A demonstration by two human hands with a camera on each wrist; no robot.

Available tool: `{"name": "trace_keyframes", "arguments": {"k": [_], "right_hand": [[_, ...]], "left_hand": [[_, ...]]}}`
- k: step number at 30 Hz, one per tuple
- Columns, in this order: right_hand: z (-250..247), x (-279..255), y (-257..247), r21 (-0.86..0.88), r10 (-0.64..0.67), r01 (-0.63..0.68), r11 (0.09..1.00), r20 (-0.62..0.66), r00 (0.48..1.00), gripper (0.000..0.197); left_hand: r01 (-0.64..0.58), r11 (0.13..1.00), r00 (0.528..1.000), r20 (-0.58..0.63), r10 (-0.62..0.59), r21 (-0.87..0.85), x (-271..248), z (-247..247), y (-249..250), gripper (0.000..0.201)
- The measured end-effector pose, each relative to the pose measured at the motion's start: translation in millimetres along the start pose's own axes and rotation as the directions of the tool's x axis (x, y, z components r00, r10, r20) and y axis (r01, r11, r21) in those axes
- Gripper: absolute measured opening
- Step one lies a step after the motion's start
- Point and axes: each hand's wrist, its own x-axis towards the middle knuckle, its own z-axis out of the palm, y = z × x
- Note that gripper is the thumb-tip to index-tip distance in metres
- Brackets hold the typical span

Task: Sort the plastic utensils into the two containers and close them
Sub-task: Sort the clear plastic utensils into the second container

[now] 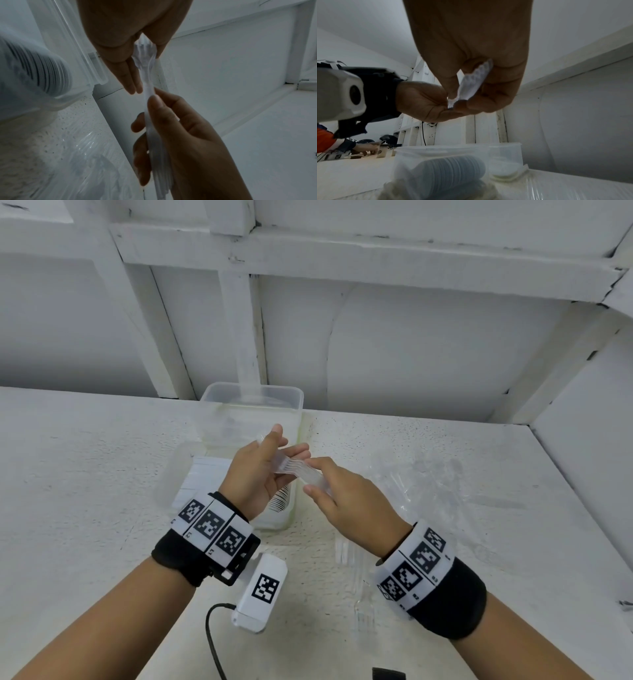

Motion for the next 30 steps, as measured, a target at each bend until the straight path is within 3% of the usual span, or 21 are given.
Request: {"name": "trace_keyframes", "arguments": {"k": [6,9,13,15,17,20,22,24,27,30], "right_hand": [[-12,36,1,-0.229,-0.058,0.057,0.972,0.003,0.998,0.043],[-25,62,-1,-0.18,-0.073,0.076,0.981,0.027,0.997,0.042],[-43,111,1,-0.058,-0.065,0.069,0.996,0.058,0.996,0.041],[-44,140,4,-0.048,-0.039,0.044,0.998,0.1,0.994,0.041],[-40,170,7,-0.081,-0.001,0.015,0.997,0.167,0.986,0.041],[-20,213,8,-0.206,0.059,-0.002,0.978,0.268,0.962,0.042],[-1,237,11,-0.259,0.098,-0.014,0.966,0.315,0.944,0.04],[17,255,15,-0.298,0.123,-0.018,0.954,0.337,0.934,0.039],[34,270,21,-0.349,0.135,-0.001,0.937,0.359,0.923,0.038],[49,278,27,-0.388,0.127,0.03,0.921,0.373,0.919,0.036]], "left_hand": [[-0.001,1.0,1.0,-0.032,0.001,-0.012,23,-4,20,0.027],[0.035,0.978,0.998,-0.052,-0.025,0.206,35,-11,43,0.038],[0.085,0.852,0.993,-0.118,-0.027,0.517,61,-31,87,0.05],[0.084,0.743,0.984,-0.172,0.043,0.664,80,-50,107,0.044],[0.104,0.567,0.977,-0.192,0.097,0.817,98,-69,122,0.038],[0.192,0.314,0.969,-0.231,0.092,0.93,121,-88,131,0.033],[0.254,0.198,0.961,-0.271,0.06,0.947,132,-96,130,0.034],[0.292,0.19,0.953,-0.302,0.024,0.937,140,-103,125,0.032],[0.348,0.28,0.935,-0.352,-0.036,0.895,151,-110,118,0.025],[0.363,0.307,0.929,-0.367,-0.048,0.879,156,-114,114,0.024]]}}
